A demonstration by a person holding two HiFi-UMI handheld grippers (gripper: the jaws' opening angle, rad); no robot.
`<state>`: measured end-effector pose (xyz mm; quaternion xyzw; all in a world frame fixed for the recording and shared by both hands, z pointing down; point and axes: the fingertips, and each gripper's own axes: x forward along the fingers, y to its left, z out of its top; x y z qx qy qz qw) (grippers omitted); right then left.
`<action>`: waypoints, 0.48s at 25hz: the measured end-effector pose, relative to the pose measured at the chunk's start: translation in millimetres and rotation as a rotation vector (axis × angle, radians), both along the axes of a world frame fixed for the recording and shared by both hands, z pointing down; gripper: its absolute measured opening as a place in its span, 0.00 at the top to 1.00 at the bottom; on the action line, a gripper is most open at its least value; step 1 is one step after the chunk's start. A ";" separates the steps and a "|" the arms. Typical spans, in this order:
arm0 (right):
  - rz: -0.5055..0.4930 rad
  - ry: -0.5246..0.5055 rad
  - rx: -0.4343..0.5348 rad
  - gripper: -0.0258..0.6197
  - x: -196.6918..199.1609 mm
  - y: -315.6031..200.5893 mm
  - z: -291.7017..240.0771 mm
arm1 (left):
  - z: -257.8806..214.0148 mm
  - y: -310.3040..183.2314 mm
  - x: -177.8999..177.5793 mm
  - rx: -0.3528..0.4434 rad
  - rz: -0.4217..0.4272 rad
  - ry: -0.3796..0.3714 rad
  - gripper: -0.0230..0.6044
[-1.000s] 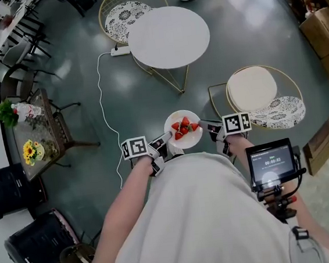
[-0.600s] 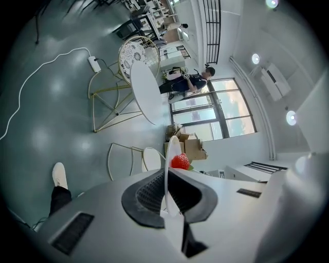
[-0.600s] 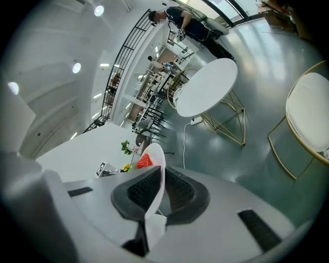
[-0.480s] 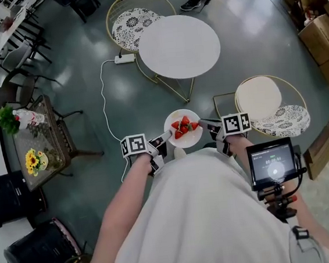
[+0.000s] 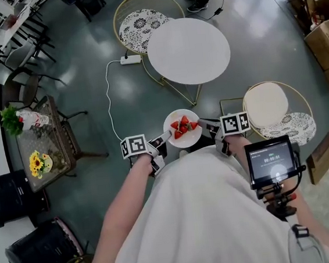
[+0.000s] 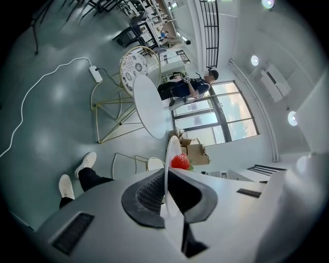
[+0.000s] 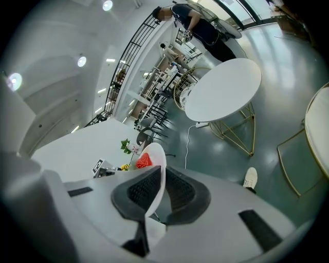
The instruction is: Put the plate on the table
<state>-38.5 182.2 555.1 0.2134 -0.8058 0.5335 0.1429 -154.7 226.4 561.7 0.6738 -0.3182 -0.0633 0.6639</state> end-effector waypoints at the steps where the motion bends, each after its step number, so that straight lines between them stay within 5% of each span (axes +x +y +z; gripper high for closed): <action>1: -0.010 0.006 0.007 0.92 -0.3 1.9 3.8 | 3.2 2.3 0.0 -0.002 -0.004 -0.004 0.94; 12: -0.087 -0.126 -0.022 0.92 -64.5 -119.0 15.5 | 19.1 -106.0 -60.0 -0.040 -0.108 0.023 0.94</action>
